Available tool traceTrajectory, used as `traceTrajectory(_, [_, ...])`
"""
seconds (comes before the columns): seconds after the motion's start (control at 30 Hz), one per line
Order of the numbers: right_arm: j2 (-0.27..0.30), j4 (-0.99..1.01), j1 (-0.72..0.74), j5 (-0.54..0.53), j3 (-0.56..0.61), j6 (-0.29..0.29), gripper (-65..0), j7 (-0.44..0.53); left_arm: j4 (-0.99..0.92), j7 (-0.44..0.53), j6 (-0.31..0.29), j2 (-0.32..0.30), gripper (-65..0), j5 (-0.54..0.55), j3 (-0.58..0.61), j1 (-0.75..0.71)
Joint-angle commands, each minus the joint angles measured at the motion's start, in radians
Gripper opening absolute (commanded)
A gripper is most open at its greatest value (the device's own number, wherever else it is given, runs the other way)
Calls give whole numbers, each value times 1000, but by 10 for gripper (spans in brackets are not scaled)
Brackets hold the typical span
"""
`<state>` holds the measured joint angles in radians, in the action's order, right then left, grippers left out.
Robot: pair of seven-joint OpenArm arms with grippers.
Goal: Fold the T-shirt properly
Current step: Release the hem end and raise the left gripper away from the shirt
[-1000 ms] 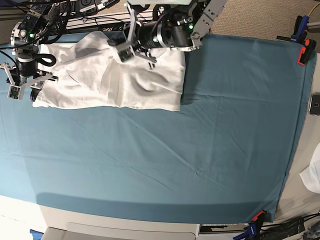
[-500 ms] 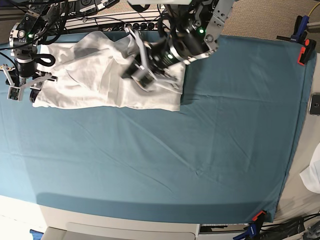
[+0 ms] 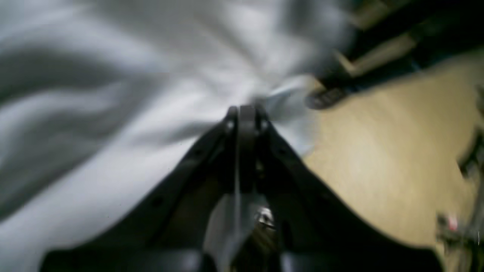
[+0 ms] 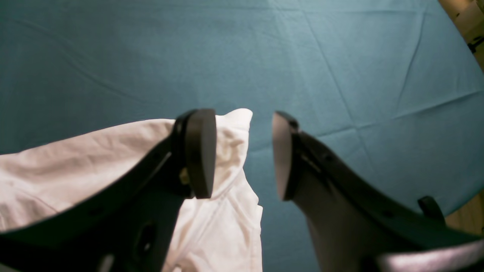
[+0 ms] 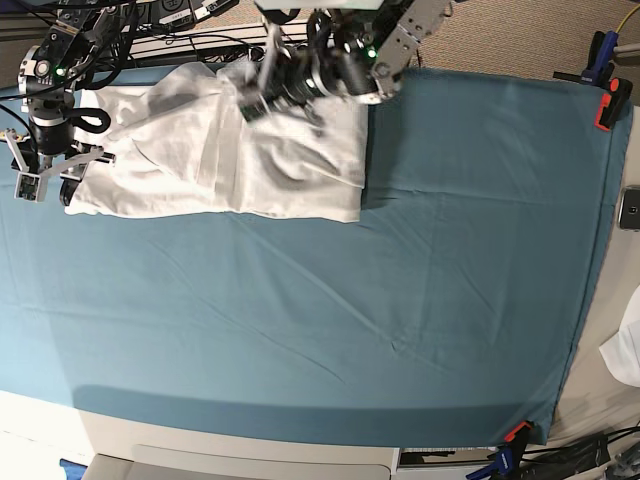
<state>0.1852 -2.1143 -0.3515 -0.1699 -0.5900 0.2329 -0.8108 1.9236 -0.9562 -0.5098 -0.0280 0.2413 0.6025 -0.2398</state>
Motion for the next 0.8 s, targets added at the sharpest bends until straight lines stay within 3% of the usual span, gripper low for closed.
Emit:
traceTrajectory(0.0, [14,-18,5,-2,-6,-2,-403,29,18,21,-31,11,-650,47,18,5])
traceTrajectory(0.1, [14,-18,5,-2,-6,-1,-403,26,24,22,-109,12,-650,115,41,5])
traceTrajectory(0.17, [15,-17,5,2,-7,10,-403,19,35,22,-128,11,-650,130,41,5])
traceTrajectory(0.23, [27,-16,5,14,-7,57,-386,-2,53,22,-127,11,-650,129,38,5])
traceTrajectory(0.3, [54,-5,5,43,-8,63,-328,11,66,22,-127,11,-650,129,21,4])
traceTrajectory(0.37, [93,23,7,82,-18,58,-317,27,72,24,-123,11,-650,129,-8,4])
traceTrajectory(0.47, [147,101,38,61,-74,59,-317,24,85,44,-42,11,-642,126,-79,8])
traceTrajectory(0.6, [196,247,101,-94,-177,98,-317,-8,93,75,75,11,-643,126,-220,42])
traceTrajectory(0.7, [225,376,149,-303,-241,182,-317,-97,93,78,126,11,-643,127,-338,66])
traceTrajectory(0.77, [253,472,171,-477,-269,261,-317,-207,93,72,126,9,-643,130,-413,71])
